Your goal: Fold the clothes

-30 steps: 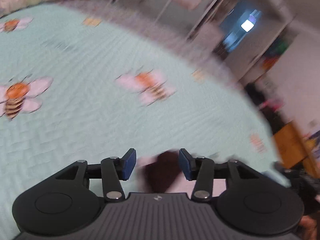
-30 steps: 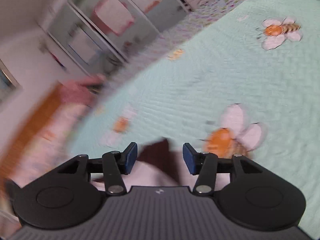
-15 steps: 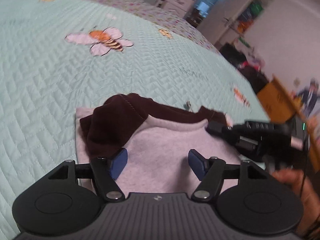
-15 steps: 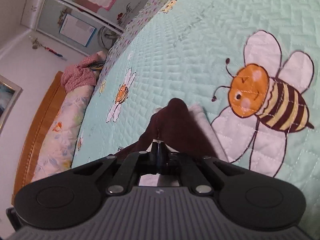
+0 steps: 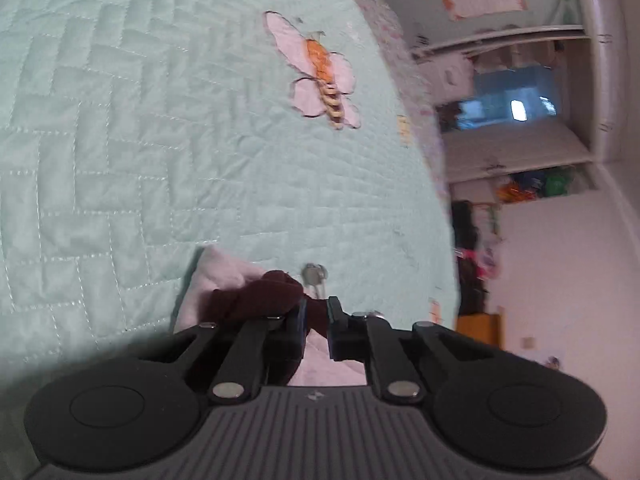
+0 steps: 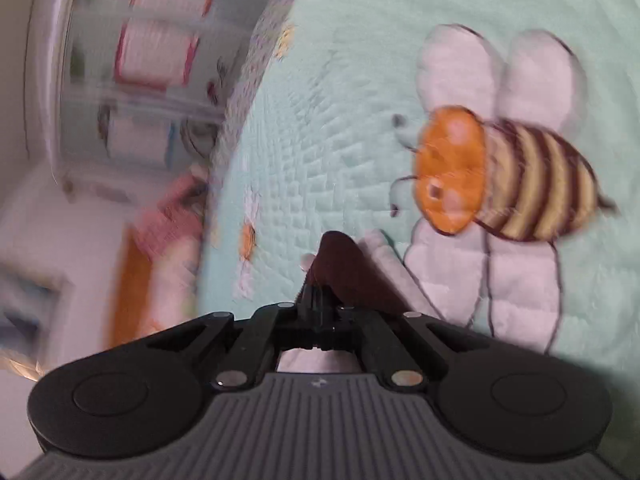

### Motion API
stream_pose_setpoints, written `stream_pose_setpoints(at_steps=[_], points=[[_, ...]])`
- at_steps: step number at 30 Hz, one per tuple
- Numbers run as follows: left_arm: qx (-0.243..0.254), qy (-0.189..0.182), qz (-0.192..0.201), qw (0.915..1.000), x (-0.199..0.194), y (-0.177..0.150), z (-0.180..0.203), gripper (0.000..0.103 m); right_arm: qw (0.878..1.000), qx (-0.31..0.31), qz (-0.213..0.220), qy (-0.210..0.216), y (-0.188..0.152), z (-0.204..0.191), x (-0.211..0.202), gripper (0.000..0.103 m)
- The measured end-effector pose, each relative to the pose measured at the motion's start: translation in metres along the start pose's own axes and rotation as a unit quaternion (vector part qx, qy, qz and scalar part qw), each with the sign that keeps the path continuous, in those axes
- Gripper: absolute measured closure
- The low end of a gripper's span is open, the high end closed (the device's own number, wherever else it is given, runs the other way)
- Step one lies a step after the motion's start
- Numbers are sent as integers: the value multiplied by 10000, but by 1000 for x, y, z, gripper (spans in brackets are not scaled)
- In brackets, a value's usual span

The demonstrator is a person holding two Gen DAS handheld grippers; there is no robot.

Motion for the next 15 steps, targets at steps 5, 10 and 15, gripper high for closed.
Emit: stream_pose_setpoints(at_steps=[5,10,15], points=[[-45,268,-89,9996,14,6,-15,43,9981,-590,60,151,-8,-34,-14,80],[883,682,-260,9934,33,5,-6,38,9956,-914,25,-187,-2,-25,-10,78],[1279,726,-74,9891,7,13,26,40,9972,-698,54,-249,4,-16,-29,81]])
Point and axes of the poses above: each gripper's, at about its wrist camera, not at the fingertips, and x roughly the way its jaws point, z to its right, y to its top, the point moved 9 cm from there along x, roughly the way its jaws point, and after that the axes turned 2 degrees about -z, right-handed, at the moved point
